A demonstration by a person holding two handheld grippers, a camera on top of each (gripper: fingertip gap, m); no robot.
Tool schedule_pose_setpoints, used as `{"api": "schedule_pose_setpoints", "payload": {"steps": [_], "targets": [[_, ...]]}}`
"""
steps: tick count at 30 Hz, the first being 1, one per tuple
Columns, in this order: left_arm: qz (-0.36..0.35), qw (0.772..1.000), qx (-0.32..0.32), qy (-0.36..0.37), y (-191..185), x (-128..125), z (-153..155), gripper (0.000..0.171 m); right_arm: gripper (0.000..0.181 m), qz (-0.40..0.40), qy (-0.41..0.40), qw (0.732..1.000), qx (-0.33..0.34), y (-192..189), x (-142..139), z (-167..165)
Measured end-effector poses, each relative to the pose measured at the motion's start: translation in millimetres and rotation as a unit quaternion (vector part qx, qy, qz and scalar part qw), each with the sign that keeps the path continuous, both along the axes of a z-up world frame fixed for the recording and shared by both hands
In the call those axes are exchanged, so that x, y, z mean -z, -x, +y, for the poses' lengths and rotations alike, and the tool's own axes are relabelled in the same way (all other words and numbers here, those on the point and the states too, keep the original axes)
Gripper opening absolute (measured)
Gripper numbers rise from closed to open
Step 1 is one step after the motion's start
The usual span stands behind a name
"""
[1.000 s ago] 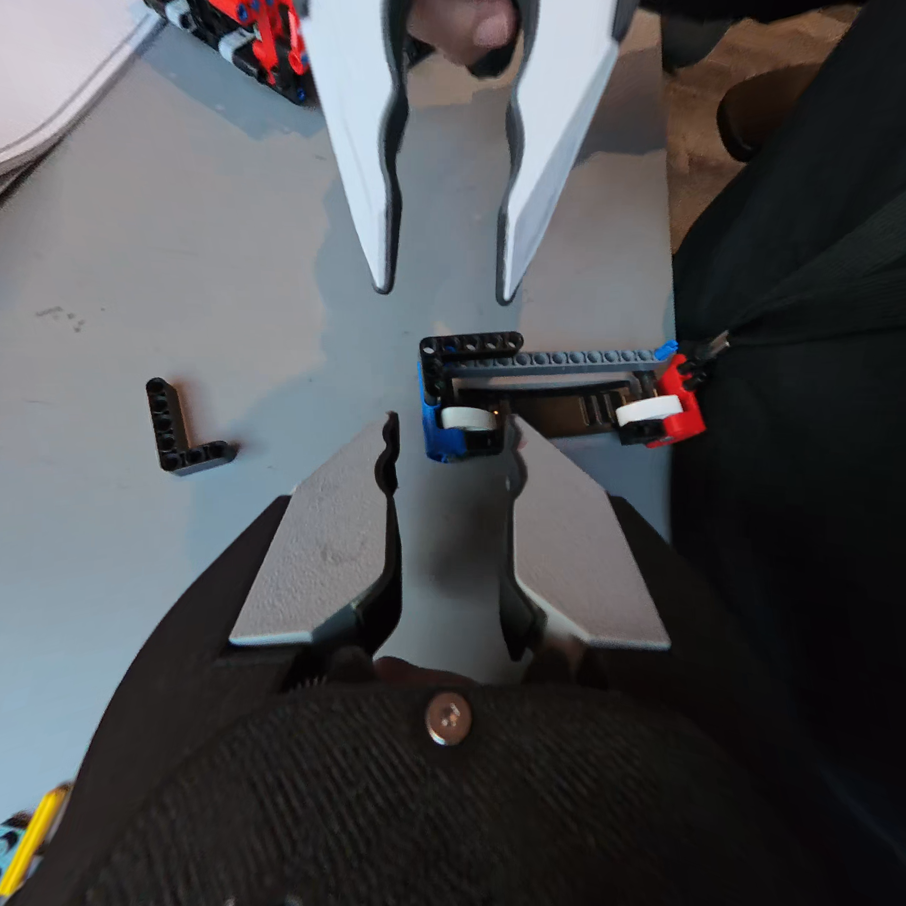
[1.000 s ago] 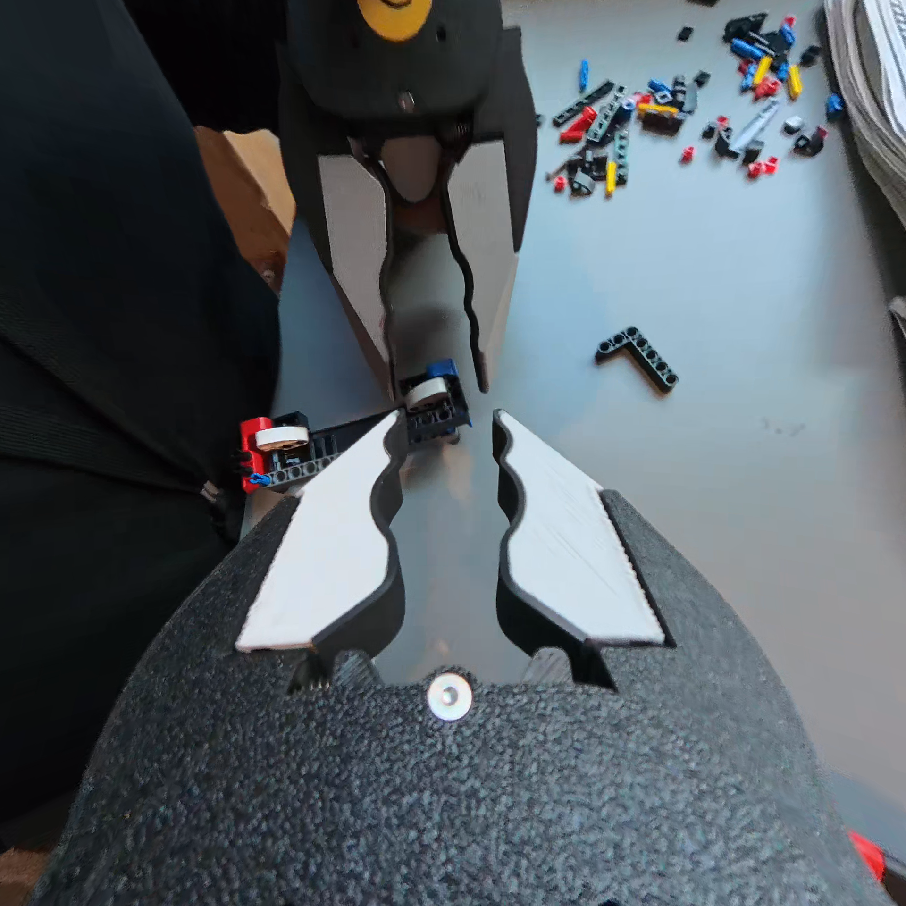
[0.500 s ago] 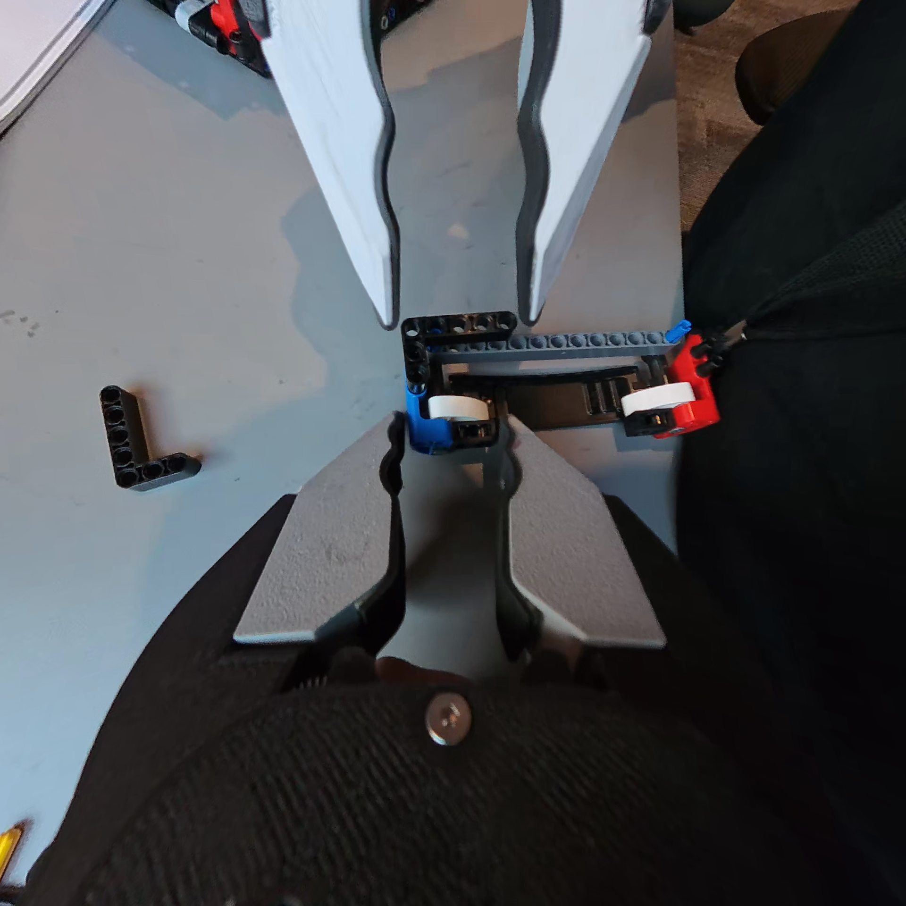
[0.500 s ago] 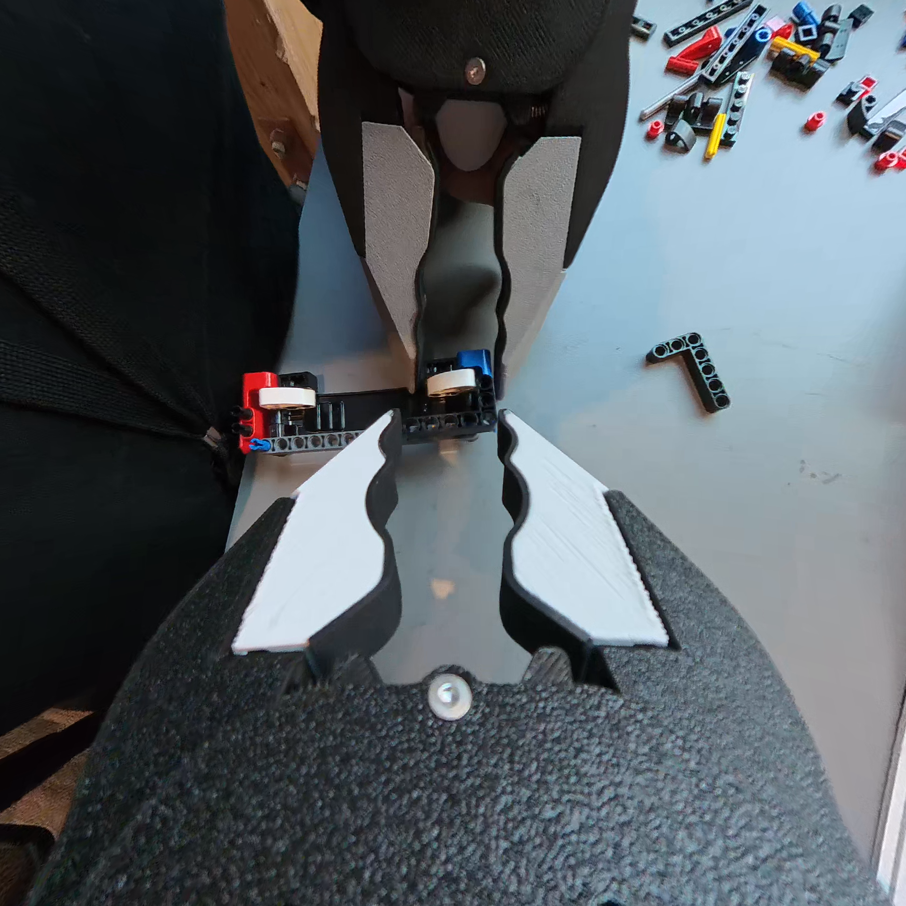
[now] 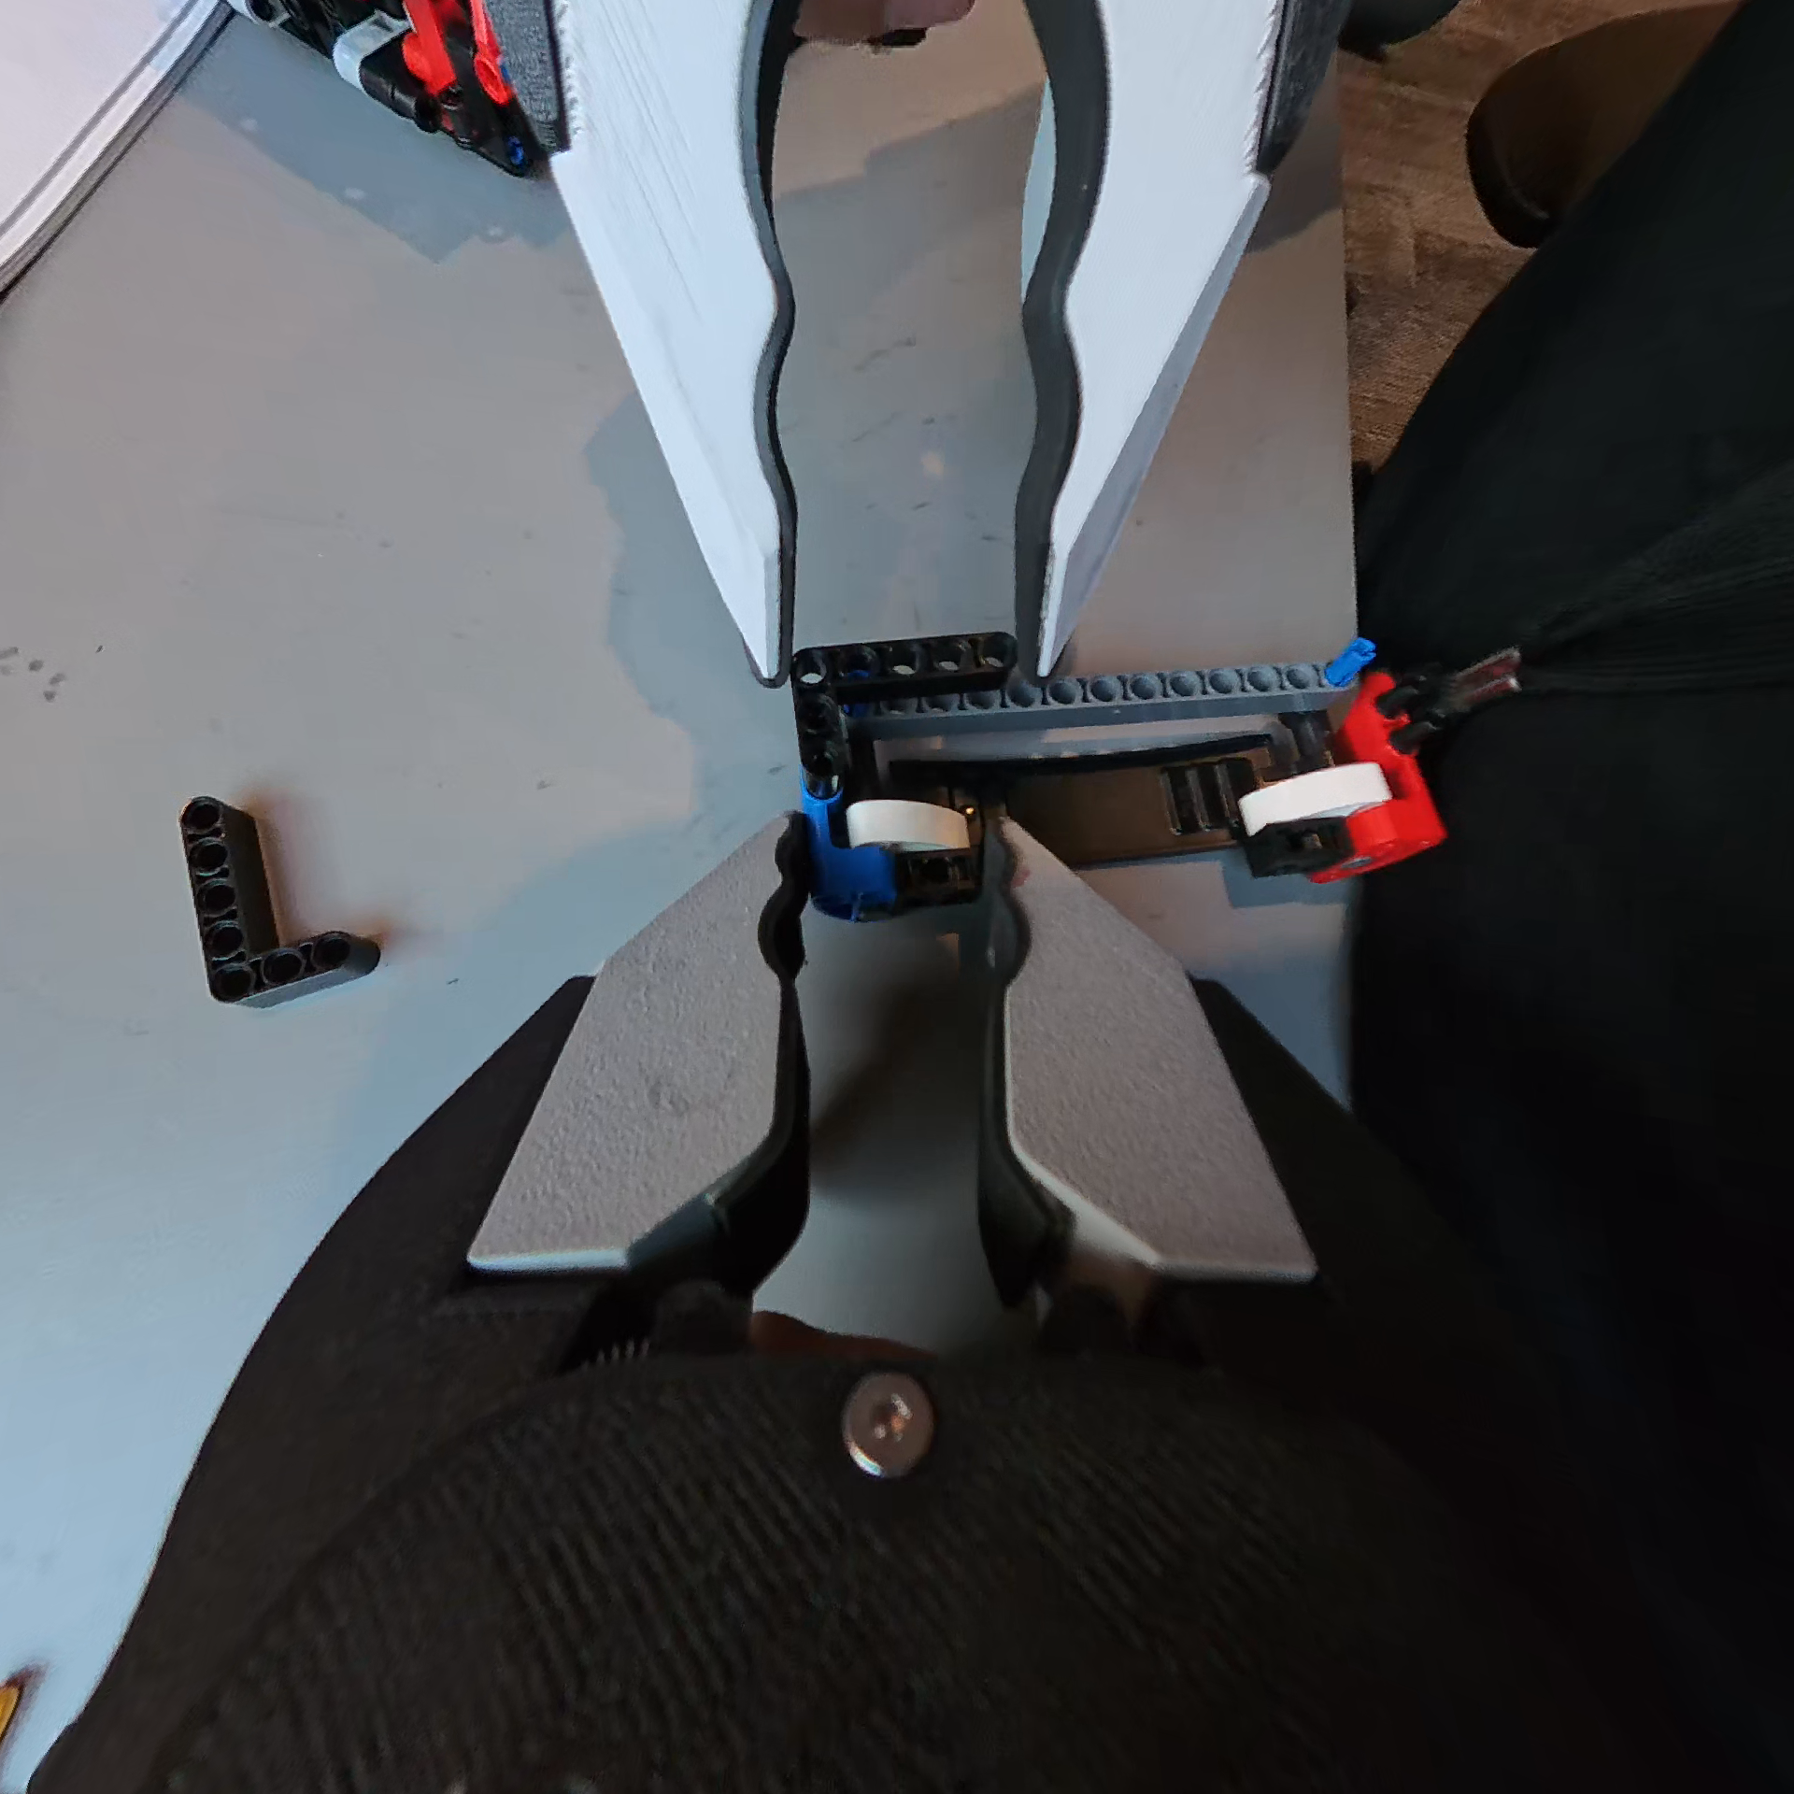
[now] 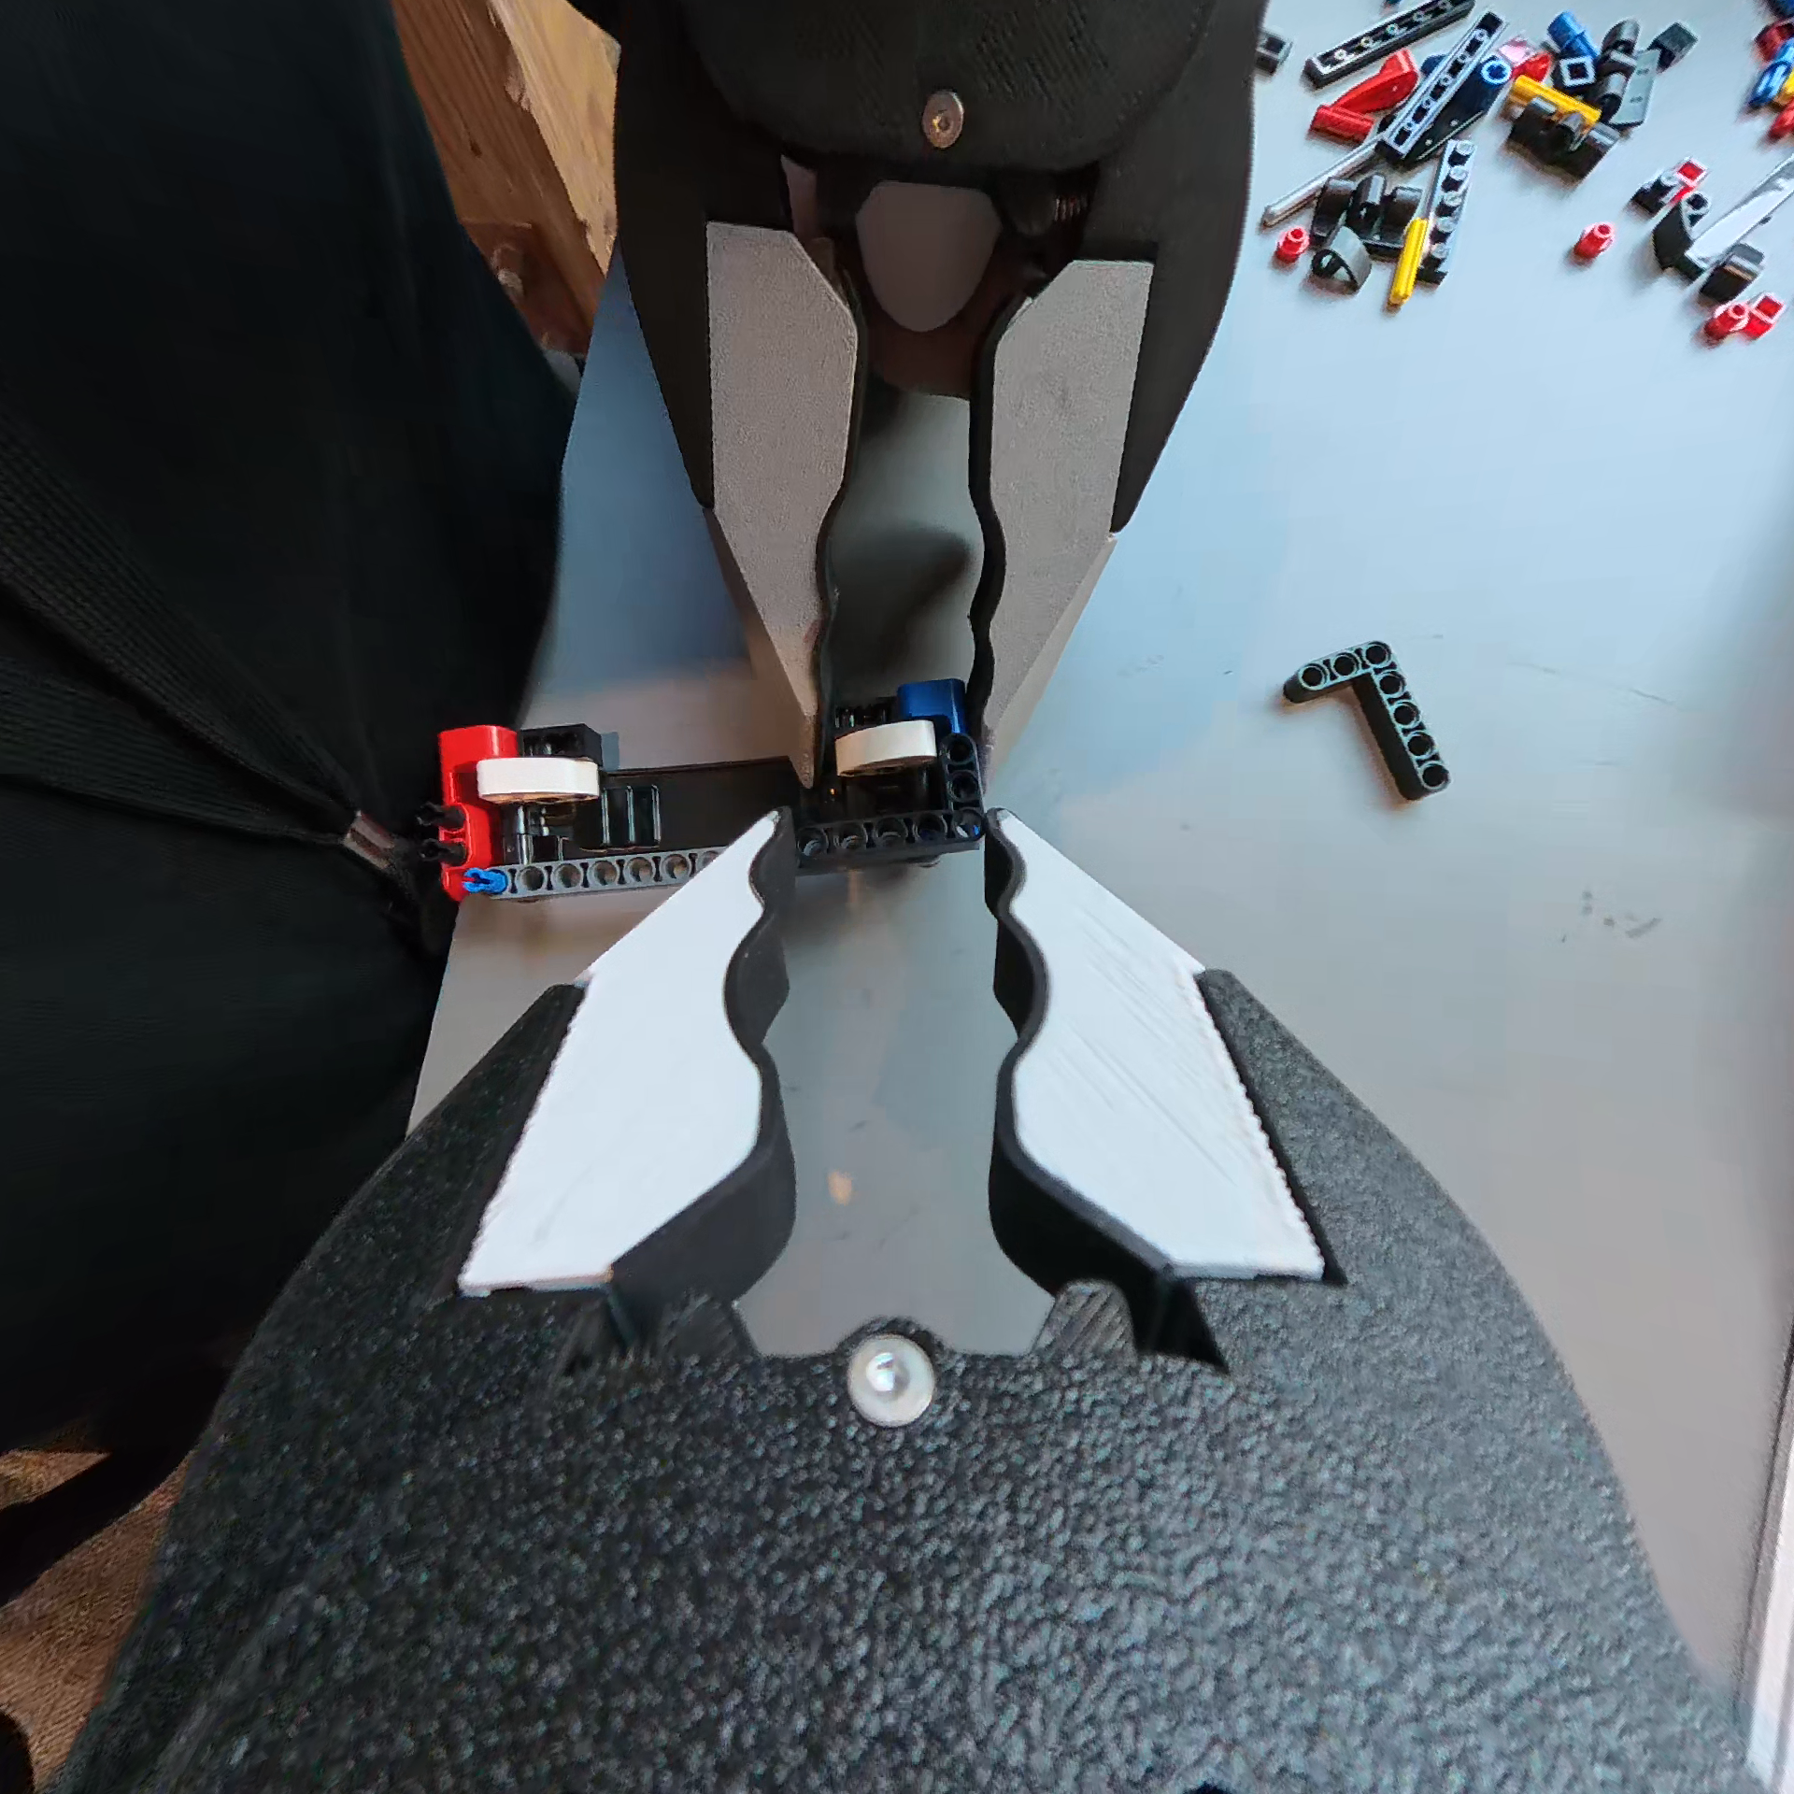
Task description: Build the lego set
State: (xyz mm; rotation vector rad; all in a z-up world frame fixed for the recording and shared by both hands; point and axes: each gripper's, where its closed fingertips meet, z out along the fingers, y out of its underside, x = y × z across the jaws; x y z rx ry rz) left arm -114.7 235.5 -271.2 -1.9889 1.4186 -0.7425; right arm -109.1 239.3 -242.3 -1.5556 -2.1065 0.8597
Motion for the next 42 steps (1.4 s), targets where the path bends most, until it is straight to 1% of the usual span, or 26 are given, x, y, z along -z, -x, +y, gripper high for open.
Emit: {"api": "schedule_pose_setpoints", "payload": {"steps": [7, 9, 11, 12, 14, 15, 16, 18, 20, 22, 24, 25, 27, 29, 31, 32, 33, 35, 36, 39, 40, 41, 42], "targets": [[-0.004, 1.000, 0.003, 0.006, -2.4, -0.3, 0.0, 0.033, 0.039, 0.000, -0.021, 1.000, 0.010, -3.5, 4.2, 0.6], [-0.002, 1.000, 0.004, 0.001, -2.3, -0.2, -0.1, 0.033, 0.039, 0.003, -0.016, 1.000, 0.016, -3.2, 3.3, -0.2], [0.000, 1.000, 0.009, -0.007, -3.0, 0.1, -1.6, 0.033, 0.039, 0.009, 0.013, 1.000, 0.025, -3.1, 0.0, -2.2], [0.003, 1.000, 0.013, -0.009, -3.2, 0.6, -2.6, 0.033, 0.038, 0.008, 0.041, 0.999, 0.034, -3.5, -1.7, -3.3], [0.003, 0.999, 0.034, -0.018, -4.7, 0.1, -8.7, 0.033, 0.035, 0.002, 0.105, 0.991, 0.083, -4.5, -2.2, 5.4], [0.004, 0.999, 0.035, -0.025, -5.0, -0.2, -8.7, 0.033, 0.028, -0.001, 0.143, 0.983, 0.113, -5.7, -2.2, 10.9], [0.005, 0.999, 0.033, -0.027, -4.7, -0.3, -8.7, 0.033, 0.027, -0.009, 0.191, 0.972, 0.136, -8.0, -2.4, 11.3], [0.008, 0.999, 0.023, -0.035, -4.0, -0.9, -8.8, 0.033, 0.028, -0.027, 0.289, 0.939, 0.186, -12.2, -1.8, 7.3], [0.007, 0.998, 0.008, -0.061, -3.0, -3.3, -9.2, 0.033, 0.030, -0.017, 0.368, 0.903, 0.220, -12.0, -3.9, -0.9], [-0.012, 0.993, -0.013, -0.117, -3.3, -15.1, -6.2, 0.033, 0.036, 0.002, 0.422, 0.875, 0.238, -8.6, -6.5, -8.4], [-0.025, 0.984, -0.023, -0.172, -3.2, -24.9, -6.8, 0.033, 0.042, 0.038, 0.444, 0.861, 0.244, -2.0, -12.7, -10.0], [-0.031, 0.980, -0.025, -0.193, -2.8, -28.7, -7.2, 0.033, 0.042, 0.057, 0.448, 0.858, 0.244, 1.3, -17.5, -9.0], [-0.041, 0.972, -0.038, -0.228, -0.1, -36.3, -4.5, 0.033, 0.034, 0.086, 0.444, 0.860, 0.234, 5.4, -27.2, -11.3], [-0.048, 0.958, -0.053, -0.277, 4.1, -44.7, -0.7, 0.033, 0.037, 0.093, 0.420, 0.874, 0.226, 6.3, -28.3, -17.9], [-0.054, 0.947, -0.051, -0.312, 4.7, -50.4, -5.0, 0.033, 0.045, 0.106, 0.399, 0.882, 0.228, 7.5, -28.9, -21.9], [-0.058, 0.942, -0.050, -0.327, 4.2, -52.8, -7.9, 0.033, 0.043, 0.128, 0.396, 0.881, 0.224, 9.7, -34.4, -23.8], [-0.059, 0.936, -0.048, -0.345, 3.1, -54.7, -10.7, 0.033, 0.035, 0.153, 0.397, 0.878, 0.216, 12.3, -42.2, -26.2], [-0.058, 0.928, -0.056, -0.364, 2.4, -57.3, -12.6, 0.033, 0.034, 0.179, 0.391, 0.875, 0.223, 15.9, -48.1, -27.0], [-0.056, 0.930, -0.061, -0.359, 2.7, -56.7, -12.3, 0.033, 0.034, 0.182, 0.381, 0.878, 0.228, 15.9, -47.6, -26.8], [-0.063, 0.941, -0.066, -0.326, 2.7, -55.8, -13.3, 0.032, 0.035, 0.187, 0.322, 0.898, 0.233, 14.7, -49.6, -28.5], [-0.074, 0.950, -0.066, -0.296, 2.5, -55.5, -14.9, 0.032, 0.035, 0.186, 0.300, 0.907, 0.230, 14.5, -51.4, -30.1], [-0.090, 0.962, -0.060, -0.250, 1.9, -54.7, -18.0, 0.034, 0.035, 0.184, 0.276, 0.915, 0.228, 14.3, -53.2, -31.5], [-0.106, 0.975, -0.046, -0.192, 0.8, -53.5, -23.6, 0.041, 0.037, 0.183, 0.252, 0.923, 0.225, 14.0, -55.7, -32.6]]}}
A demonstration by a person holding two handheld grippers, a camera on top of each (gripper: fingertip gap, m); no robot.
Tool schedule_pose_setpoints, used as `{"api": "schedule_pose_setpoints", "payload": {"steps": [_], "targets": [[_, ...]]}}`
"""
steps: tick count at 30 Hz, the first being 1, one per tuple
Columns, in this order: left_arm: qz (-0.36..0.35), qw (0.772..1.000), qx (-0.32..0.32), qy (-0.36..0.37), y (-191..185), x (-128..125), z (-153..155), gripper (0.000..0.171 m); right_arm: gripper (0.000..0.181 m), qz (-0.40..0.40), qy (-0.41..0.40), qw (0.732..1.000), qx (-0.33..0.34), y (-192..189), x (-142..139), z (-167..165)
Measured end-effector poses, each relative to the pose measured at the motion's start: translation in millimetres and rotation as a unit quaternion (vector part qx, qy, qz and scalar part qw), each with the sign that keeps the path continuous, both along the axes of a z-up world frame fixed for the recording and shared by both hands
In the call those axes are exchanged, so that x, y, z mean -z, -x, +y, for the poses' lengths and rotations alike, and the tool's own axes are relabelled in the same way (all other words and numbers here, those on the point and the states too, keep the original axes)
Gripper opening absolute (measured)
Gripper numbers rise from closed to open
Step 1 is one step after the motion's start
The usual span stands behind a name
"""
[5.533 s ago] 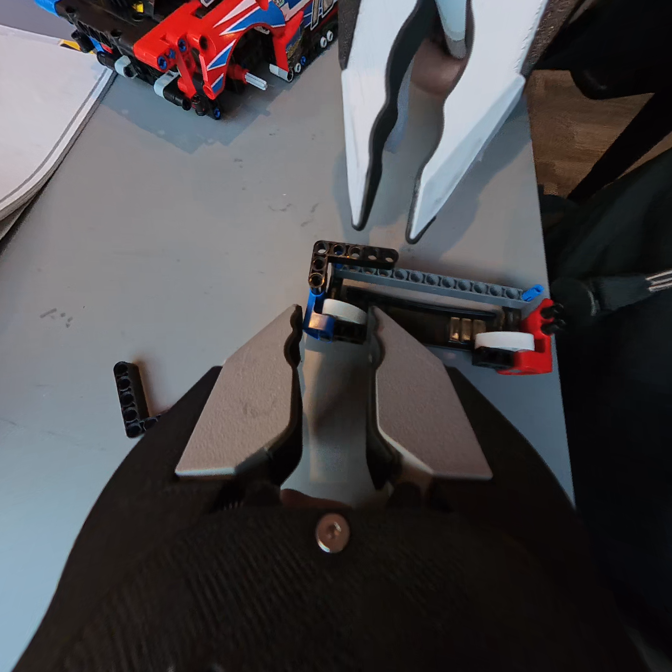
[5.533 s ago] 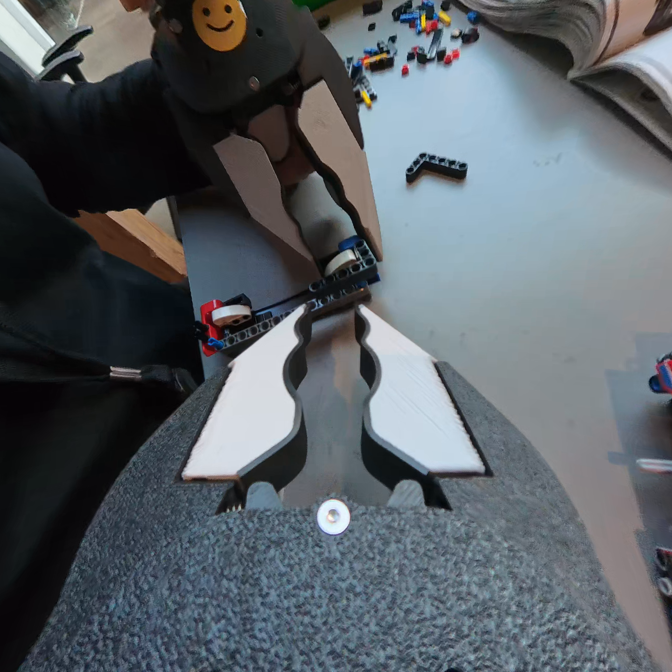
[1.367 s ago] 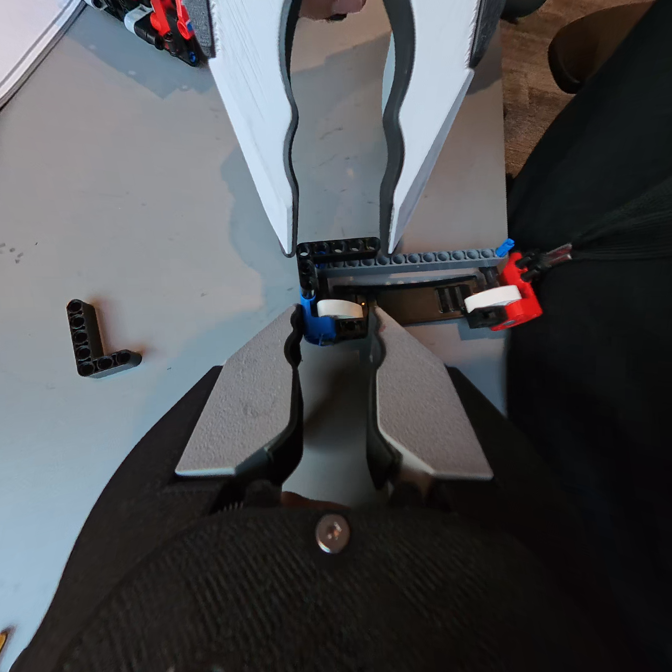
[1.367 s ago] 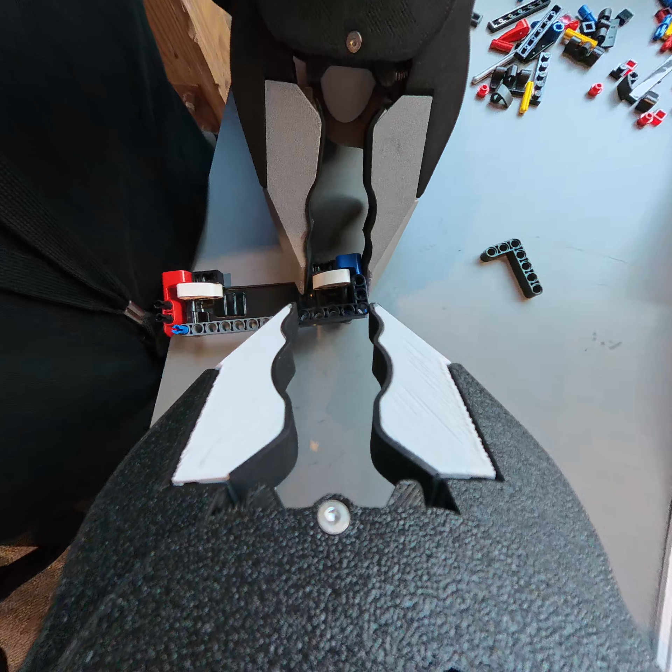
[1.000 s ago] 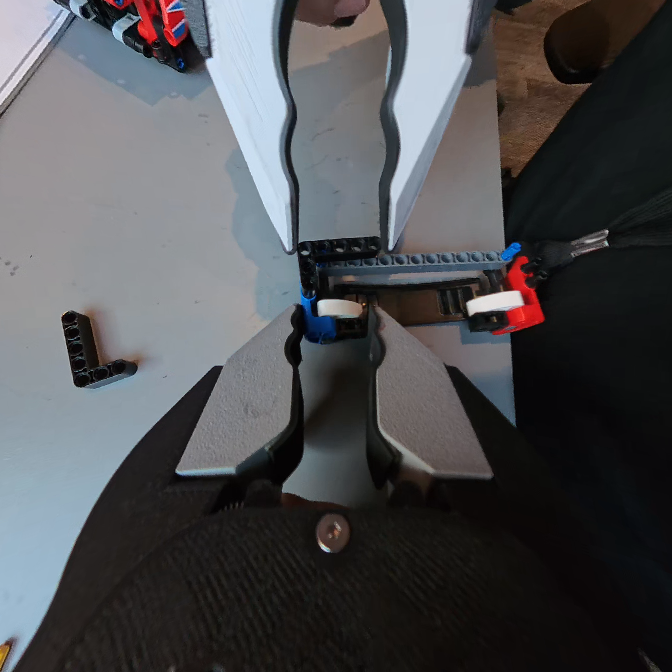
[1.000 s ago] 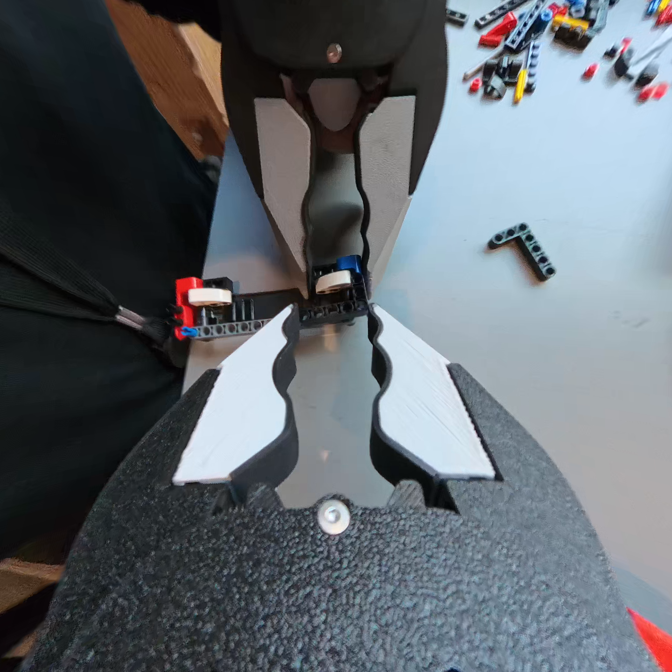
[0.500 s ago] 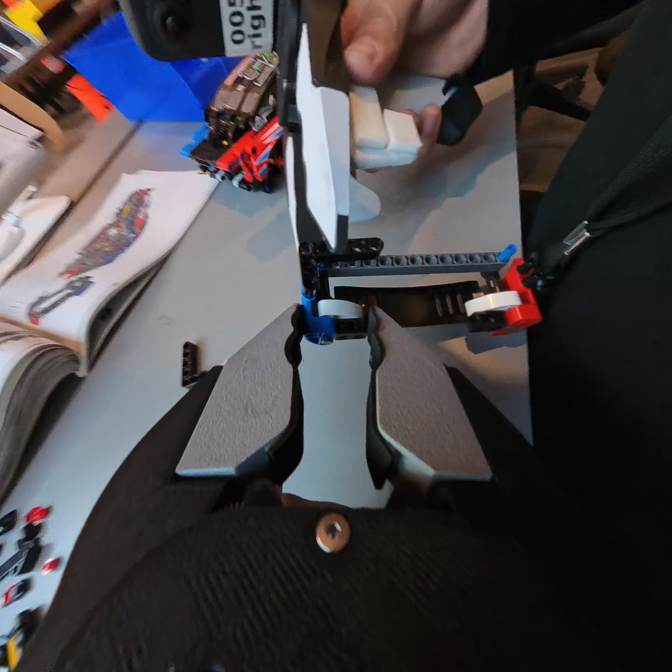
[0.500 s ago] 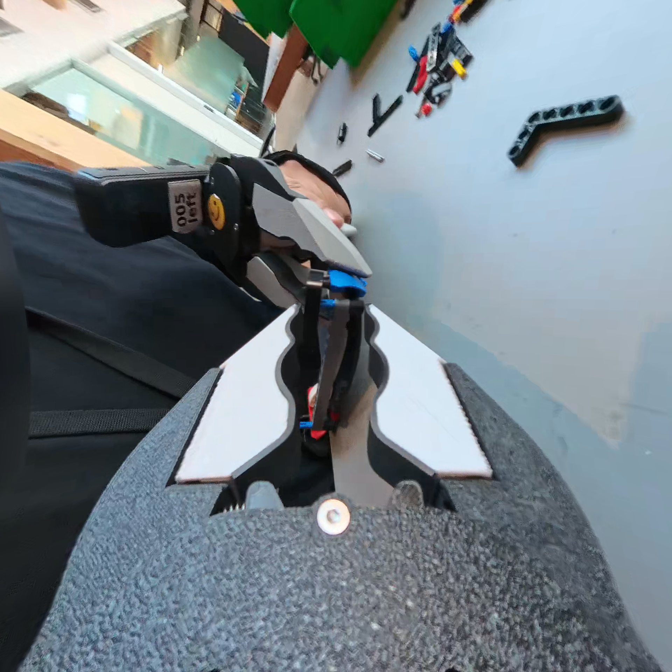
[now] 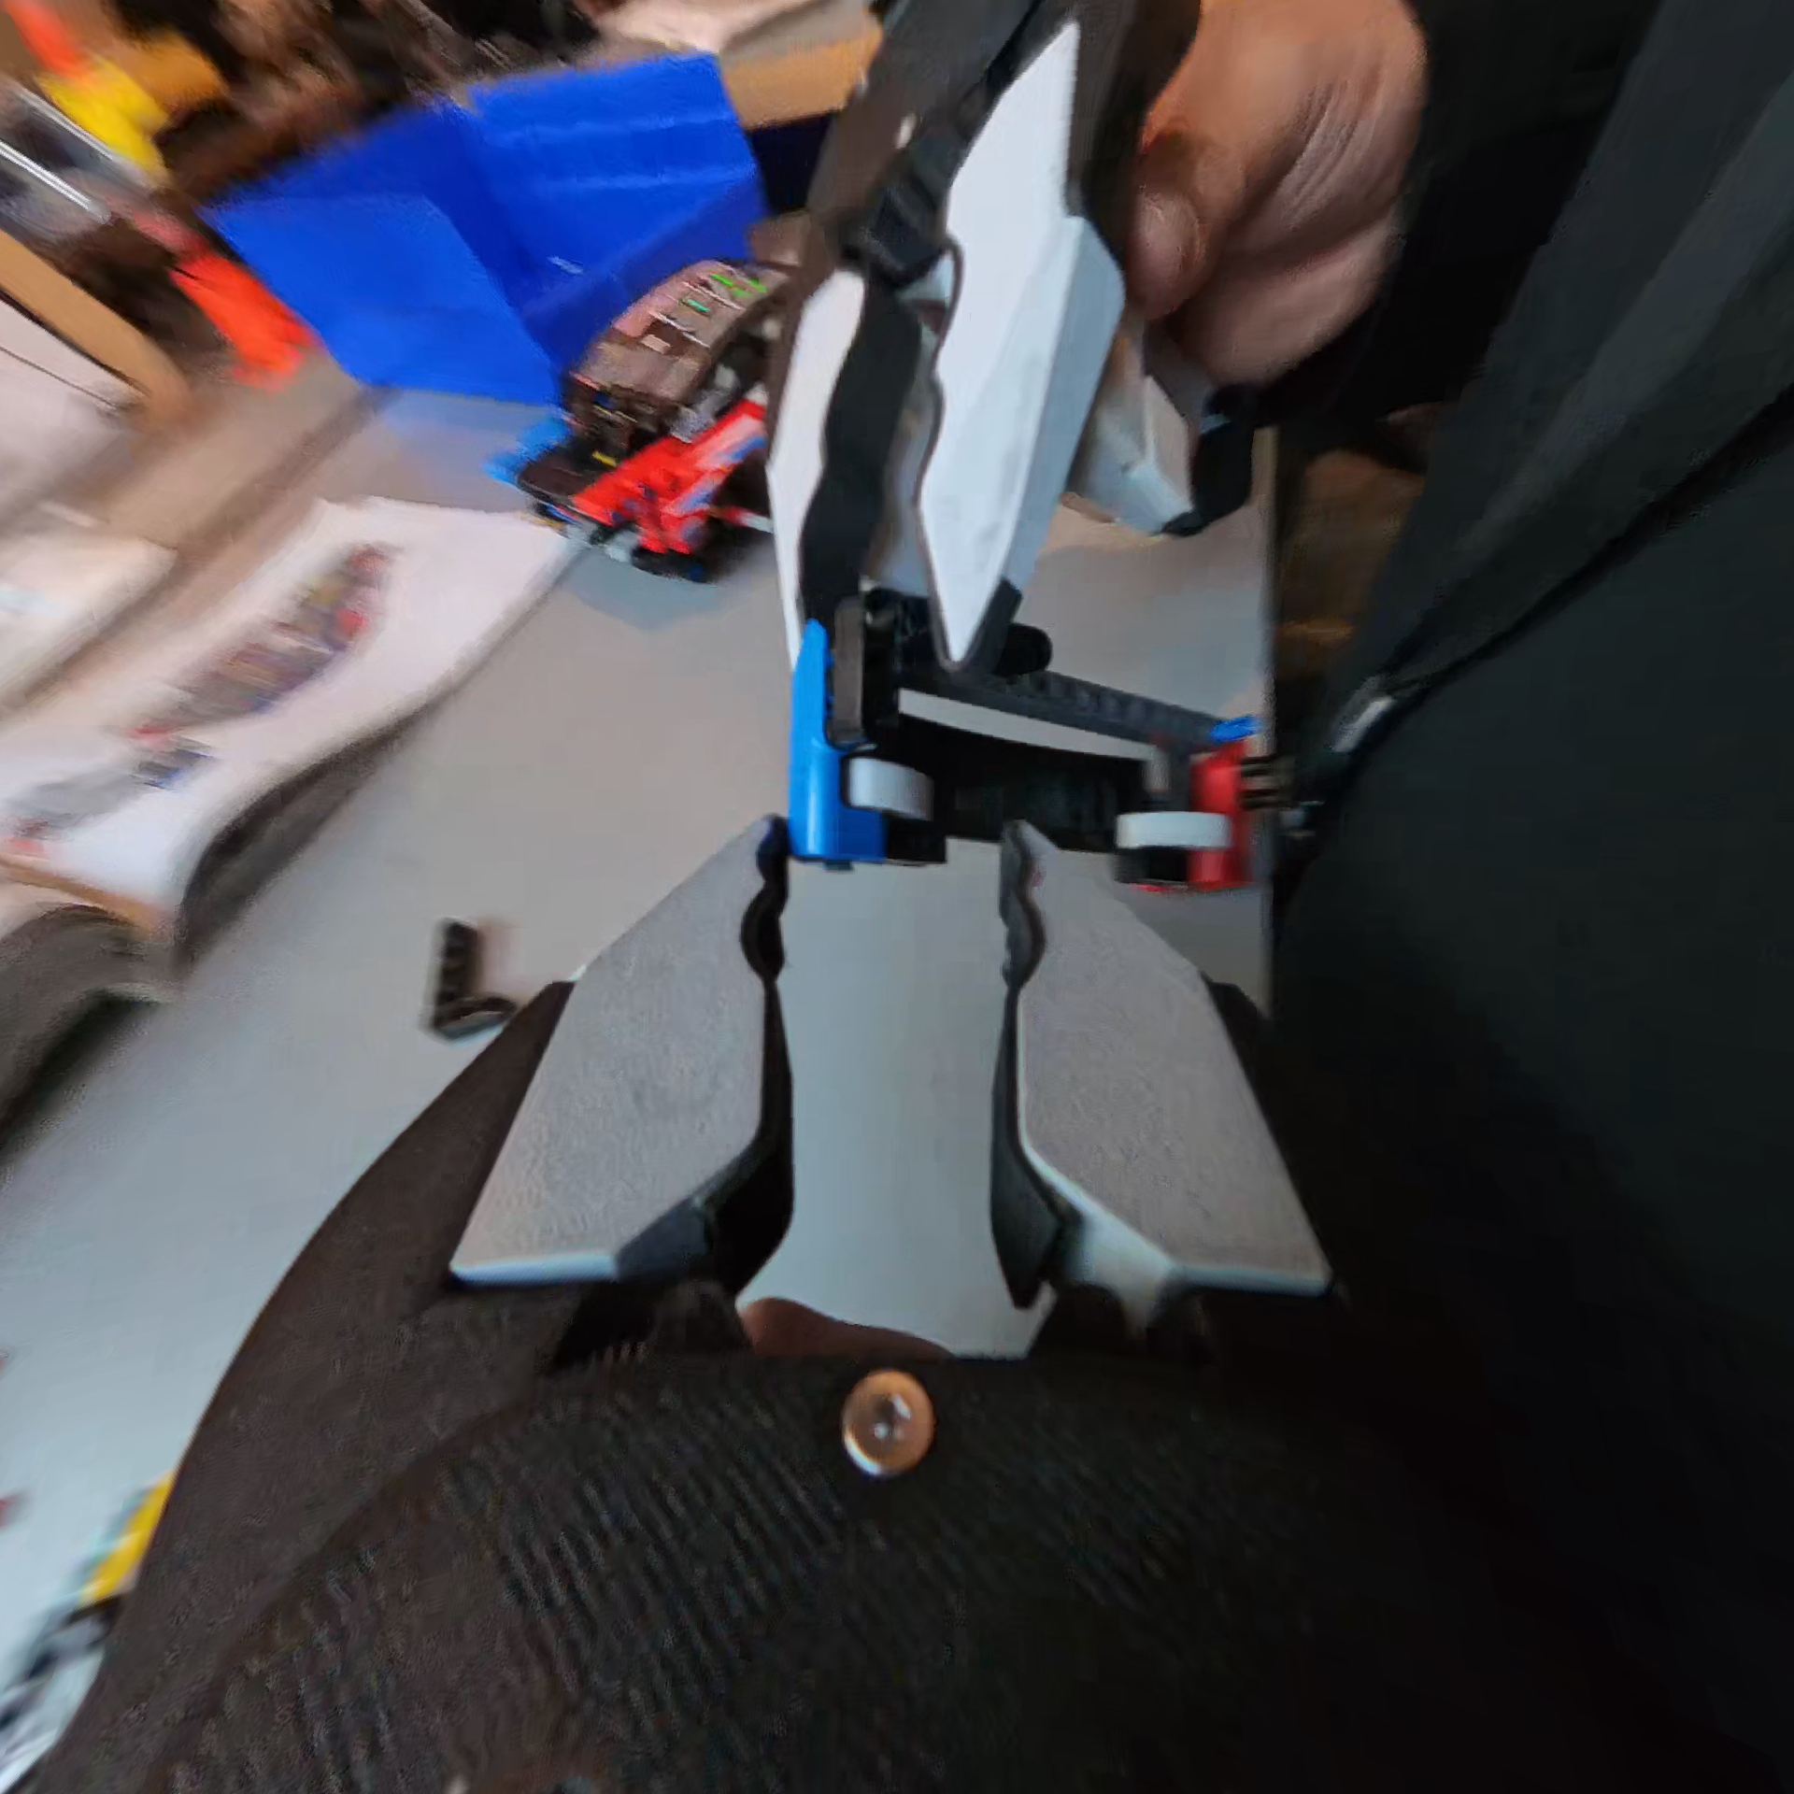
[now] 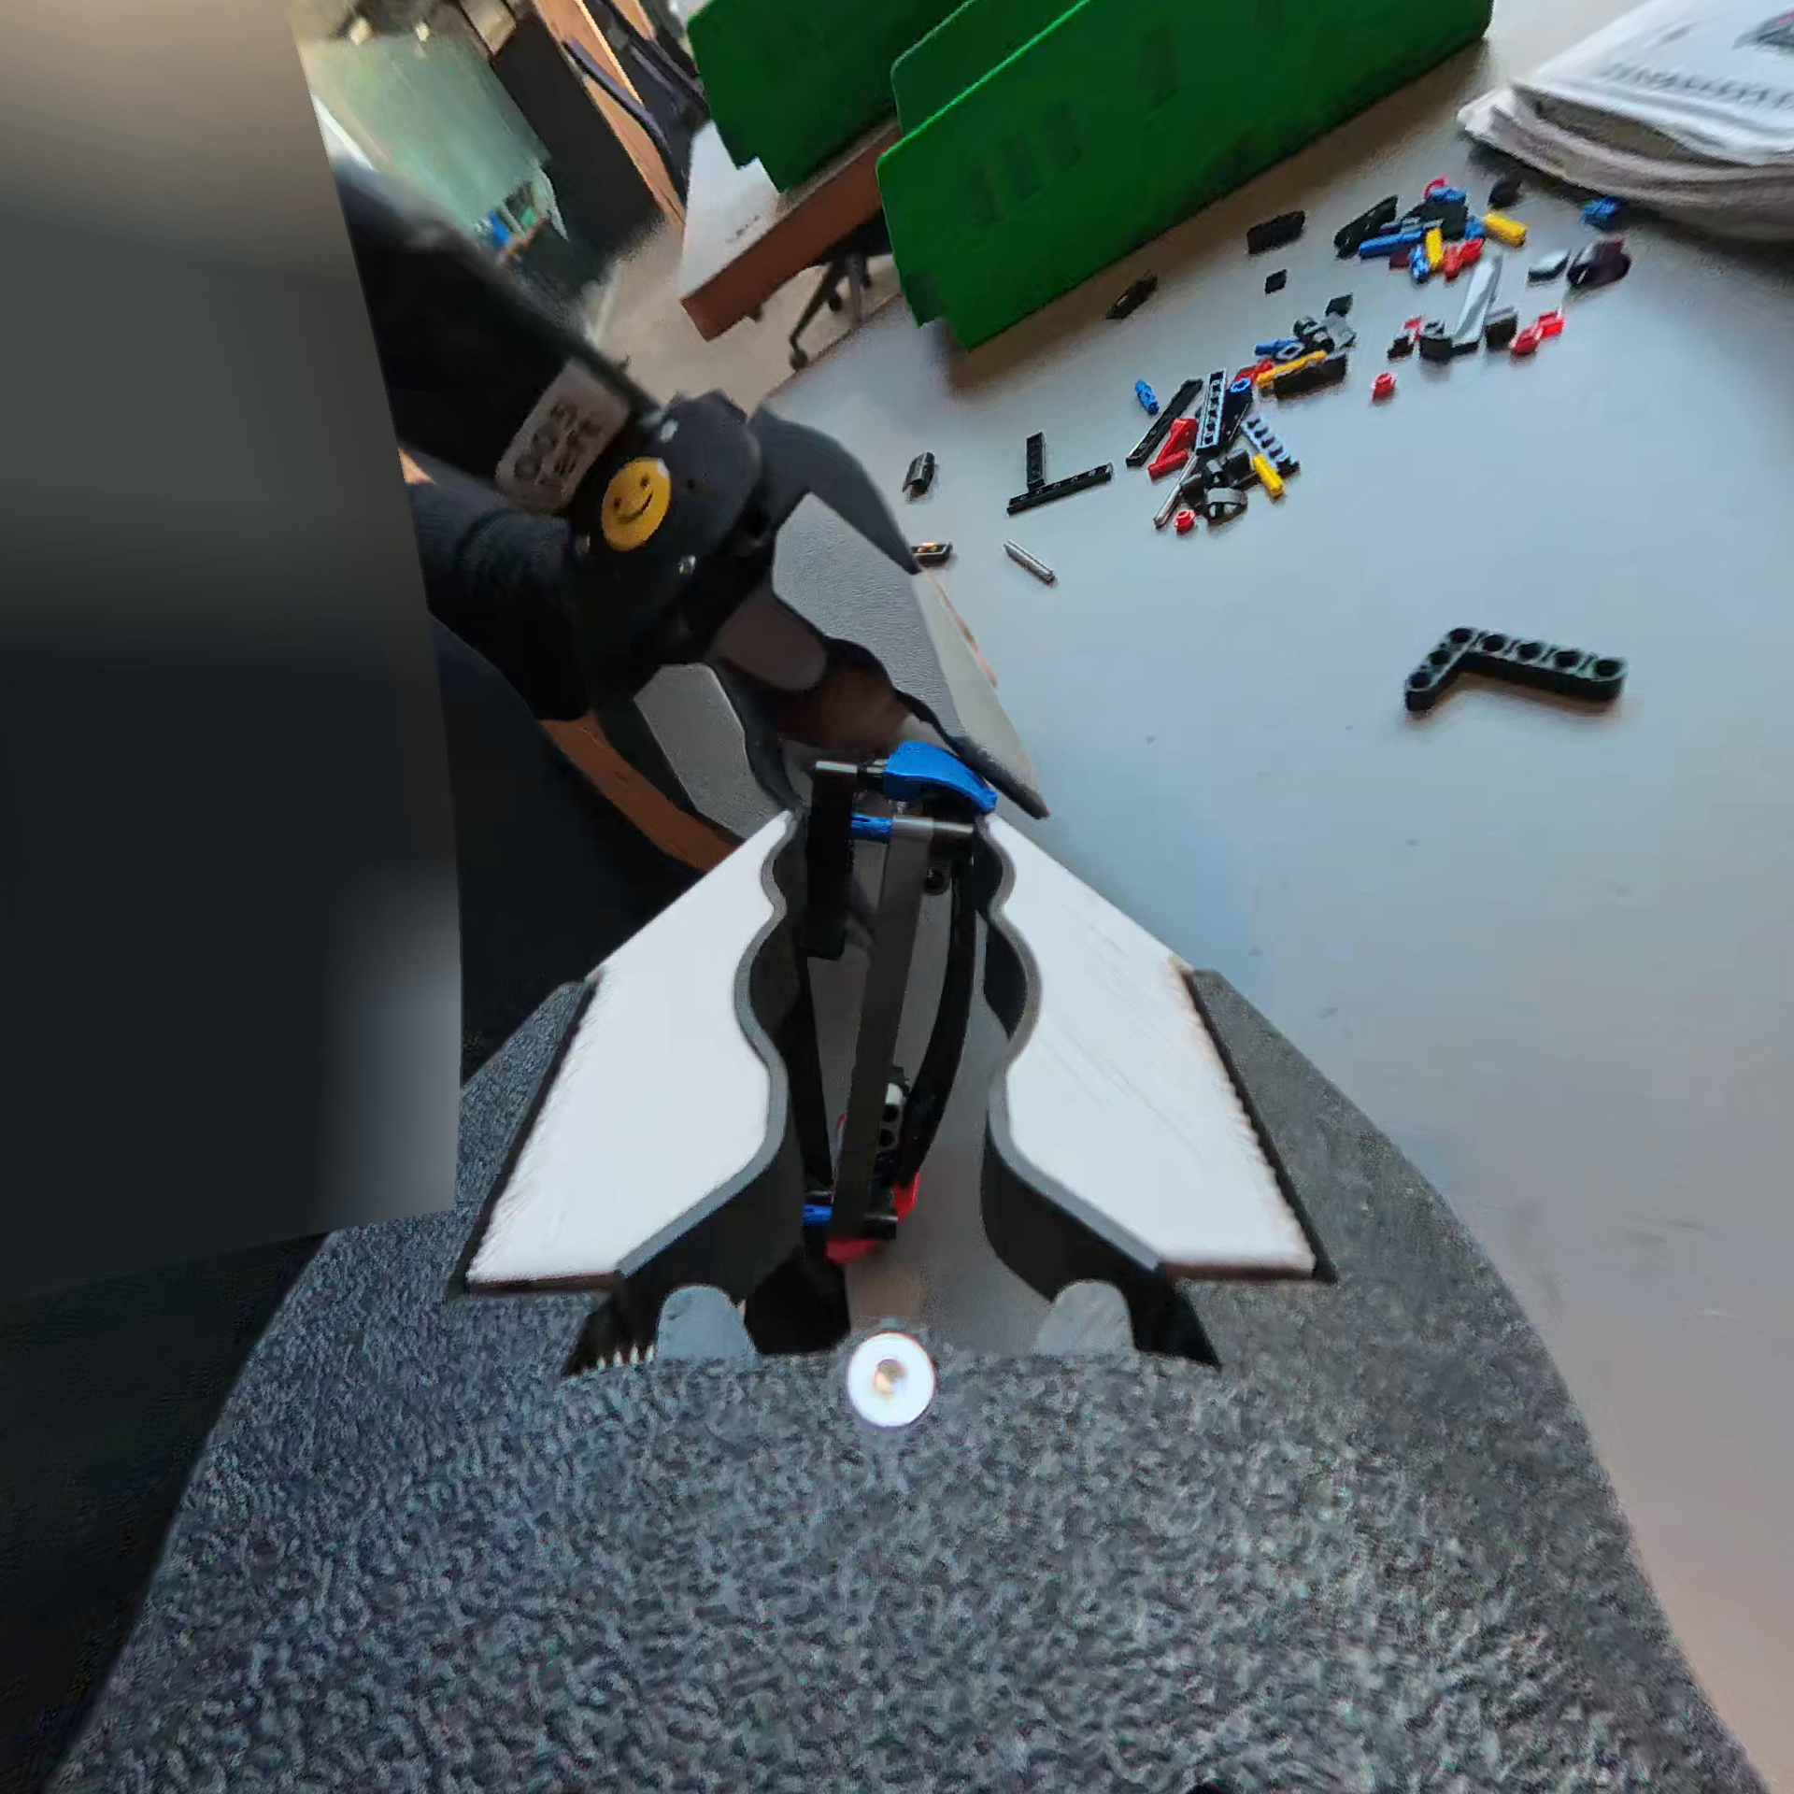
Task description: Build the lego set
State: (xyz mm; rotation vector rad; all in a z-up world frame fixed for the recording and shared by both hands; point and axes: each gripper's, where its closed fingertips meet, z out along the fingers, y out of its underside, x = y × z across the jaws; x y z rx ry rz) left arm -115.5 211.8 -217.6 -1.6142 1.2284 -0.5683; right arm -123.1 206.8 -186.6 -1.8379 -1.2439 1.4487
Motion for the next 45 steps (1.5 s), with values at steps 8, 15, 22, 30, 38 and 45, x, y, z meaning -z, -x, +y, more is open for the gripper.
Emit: {"api": "schedule_pose_setpoints", "payload": {"steps": [8, 15, 22, 30, 38, 45], "targets": [[-0.059, 0.978, 0.092, 0.178, -1.1, -38.3, -12.9, 0.043, 0.033, -0.038, -0.130, 0.991, -0.009, -1.4, -8.8, -10.4], [-0.014, 0.975, 0.114, 0.190, -3.9, -25.2, -26.8, 0.040, 0.033, -0.051, -0.134, 0.989, -0.020, -1.9, 1.1, -24.1], [0.020, 0.980, 0.152, 0.130, -4.8, -1.4, -51.7, 0.036, 0.032, -0.071, -0.268, 0.959, -0.061, -3.4, 21.2, -52.1], [0.034, 0.987, 0.152, 0.039, -12.2, 14.5, -64.1, 0.035, 0.033, -0.054, -0.316, 0.945, -0.069, -8.9, 33.9, -65.8], [0.050, 0.986, 0.144, 0.067, -10.1, 21.4, -59.4, 0.035, 0.031, -0.012, -0.175, 0.982, -0.066, -16.0, 22.5, -58.2], [0.067, 0.983, 0.146, 0.089, -13.8, 28.1, -63.0, 0.035, 0.020, -0.078, -0.031, 0.990, -0.114, -16.8, 40.5, -52.1]]}}
